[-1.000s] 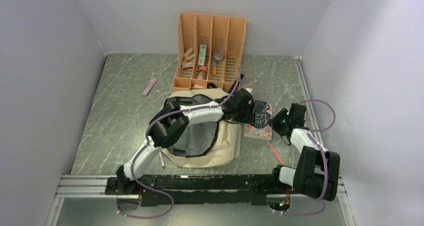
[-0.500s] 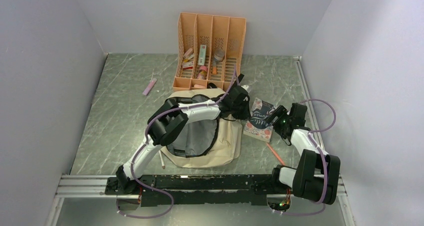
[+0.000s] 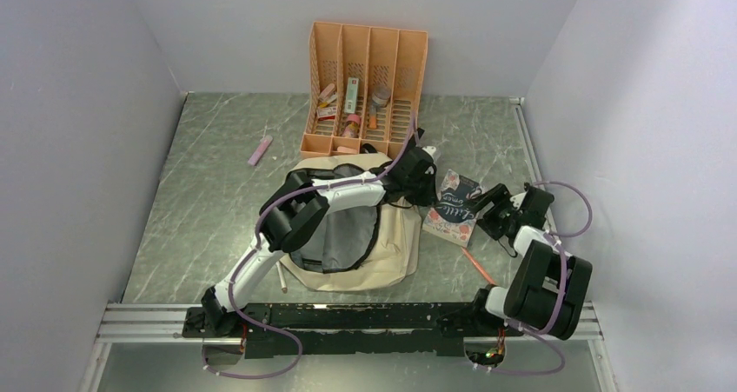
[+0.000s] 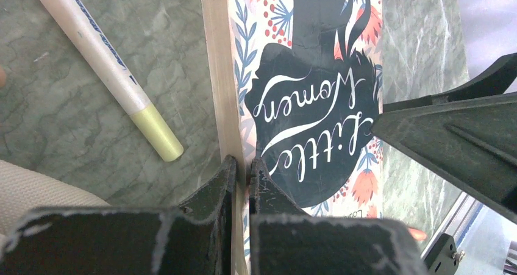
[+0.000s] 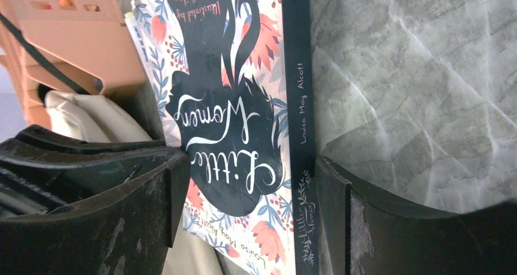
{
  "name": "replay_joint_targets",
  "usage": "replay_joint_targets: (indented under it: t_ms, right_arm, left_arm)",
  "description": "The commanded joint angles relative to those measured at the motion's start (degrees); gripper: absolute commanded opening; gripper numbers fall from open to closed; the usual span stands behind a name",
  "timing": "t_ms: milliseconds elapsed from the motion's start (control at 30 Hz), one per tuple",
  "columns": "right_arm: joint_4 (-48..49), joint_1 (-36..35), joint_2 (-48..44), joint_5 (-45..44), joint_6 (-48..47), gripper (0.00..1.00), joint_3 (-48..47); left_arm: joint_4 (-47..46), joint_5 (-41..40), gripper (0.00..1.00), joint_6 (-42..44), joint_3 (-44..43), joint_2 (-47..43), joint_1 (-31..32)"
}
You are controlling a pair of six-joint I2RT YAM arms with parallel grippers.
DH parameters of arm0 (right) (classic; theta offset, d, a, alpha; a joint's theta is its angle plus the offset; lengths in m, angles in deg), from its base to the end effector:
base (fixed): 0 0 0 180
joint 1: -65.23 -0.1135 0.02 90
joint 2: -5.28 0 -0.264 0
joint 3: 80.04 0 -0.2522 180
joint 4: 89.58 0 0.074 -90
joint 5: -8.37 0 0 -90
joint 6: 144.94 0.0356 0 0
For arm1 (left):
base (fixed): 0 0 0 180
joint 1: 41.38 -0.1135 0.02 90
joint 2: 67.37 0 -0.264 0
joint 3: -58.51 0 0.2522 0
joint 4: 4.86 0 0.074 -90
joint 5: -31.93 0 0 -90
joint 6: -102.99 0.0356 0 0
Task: Pack the student bag
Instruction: Pick up the book from the center of the board.
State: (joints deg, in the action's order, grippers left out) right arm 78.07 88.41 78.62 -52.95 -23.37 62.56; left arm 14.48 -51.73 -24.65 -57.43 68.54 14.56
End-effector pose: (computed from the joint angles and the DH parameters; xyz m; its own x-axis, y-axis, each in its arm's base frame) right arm 0.2076 -0.0703 0.1398 -0.5576 0.7384 -0.3793 0.4034 0.6404 0.6536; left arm 0.2943 -0.4423 0.1418 -0.8130 0.1189 -0.5700 0.4732 0.7052 -0.5279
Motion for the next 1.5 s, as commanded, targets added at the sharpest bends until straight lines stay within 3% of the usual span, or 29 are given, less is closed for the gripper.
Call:
replay_joint_targets:
  t_ms: [0, 267, 500, 633, 767, 1033, 1167, 1467]
  right_arm:
    - [4.17, 2.83, 3.71, 11.41, 0.85, 0.78, 4.98]
    - [18.07, 3.84, 5.64, 25.77, 5.56, 0.73, 8.41]
    - [20.47, 3.76, 3.08, 28.83, 7.78, 0.70, 8.60]
    - [10.93, 3.80, 3.12, 24.45, 2.74, 0.72, 5.75]
    - [-0.58, 3.81, 2.45, 12.19, -1.44, 0.83, 2.86]
    - [-11.50, 3.80, -7.10, -6.15, 0.97, 0.85, 1.96]
    - [-13.55, 3.83, -8.42, -6.35, 0.61, 0.86, 1.04]
    - [-9.64, 3.48, -1.79, 1.64, -0.20, 0.86, 1.51]
  left_arm:
    - [8.65, -4.09, 0.05, 4.35, 1.83, 8.54, 0.02]
    - [9.92, -4.28, 0.05, 6.28, -0.46, 9.95, 1.37]
    - [9.94, -3.47, 0.05, 6.45, -1.13, 10.97, 1.63]
    - [9.97, -3.60, 0.05, 6.65, -1.11, 11.12, 1.72]
    - [10.90, -4.45, 0.05, 6.69, -1.43, 11.52, 1.72]
    - [14.37, -6.26, 0.05, 6.34, -2.53, 12.76, 1.50]
    - [15.97, -9.44, 0.05, 6.10, -2.60, 13.34, 0.96]
    - [15.50, -11.13, 0.05, 7.20, 0.39, 12.69, -0.62]
